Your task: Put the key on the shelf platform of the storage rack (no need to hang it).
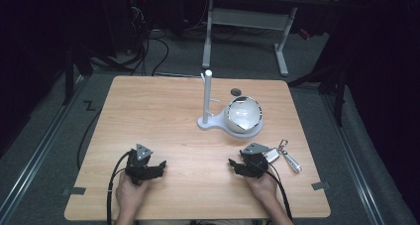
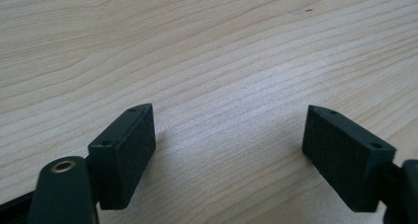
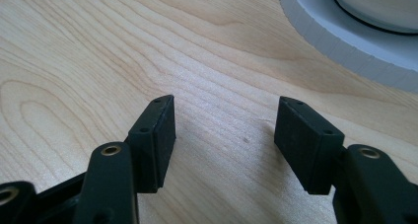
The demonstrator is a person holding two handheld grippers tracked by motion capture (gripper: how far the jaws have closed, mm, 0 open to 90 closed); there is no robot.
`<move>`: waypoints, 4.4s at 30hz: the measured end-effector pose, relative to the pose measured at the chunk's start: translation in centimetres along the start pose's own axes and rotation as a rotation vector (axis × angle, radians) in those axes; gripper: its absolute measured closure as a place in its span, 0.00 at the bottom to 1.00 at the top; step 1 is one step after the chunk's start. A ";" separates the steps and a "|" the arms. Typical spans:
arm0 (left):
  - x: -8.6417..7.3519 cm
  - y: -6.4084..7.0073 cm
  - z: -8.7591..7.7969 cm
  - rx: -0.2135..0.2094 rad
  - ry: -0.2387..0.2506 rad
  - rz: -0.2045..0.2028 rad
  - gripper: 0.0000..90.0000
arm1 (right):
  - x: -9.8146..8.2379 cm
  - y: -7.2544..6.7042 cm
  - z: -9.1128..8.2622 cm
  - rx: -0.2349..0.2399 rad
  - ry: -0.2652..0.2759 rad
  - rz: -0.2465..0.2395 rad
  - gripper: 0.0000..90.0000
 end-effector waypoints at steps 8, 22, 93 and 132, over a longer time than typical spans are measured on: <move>0.0 0.0 0.0 0.000 0.001 0.000 0.23 | 0.0 0.0 0.0 0.001 -0.001 0.001 0.46; 0.0 0.0 0.0 0.000 0.001 -0.001 0.23 | 0.0 0.0 0.0 -0.001 0.000 0.009 0.46; 0.0 0.0 0.0 0.000 0.001 0.000 0.23 | 0.0 2.4 -4.0 -0.004 0.032 0.113 0.57; 0.0 0.0 0.0 0.000 0.001 0.000 0.23 | -0.6 6.4 -7.2 -0.051 0.085 0.232 0.58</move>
Point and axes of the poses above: each handheld gripper's, and its own axes: z roughly forward along the jaws, x roughly out of its top, y roughly to its right, the point moved 10 cm from there along z, roughly forward along the jaws, and after that the axes turned 4 degrees about -x, right-handed, at the moved point
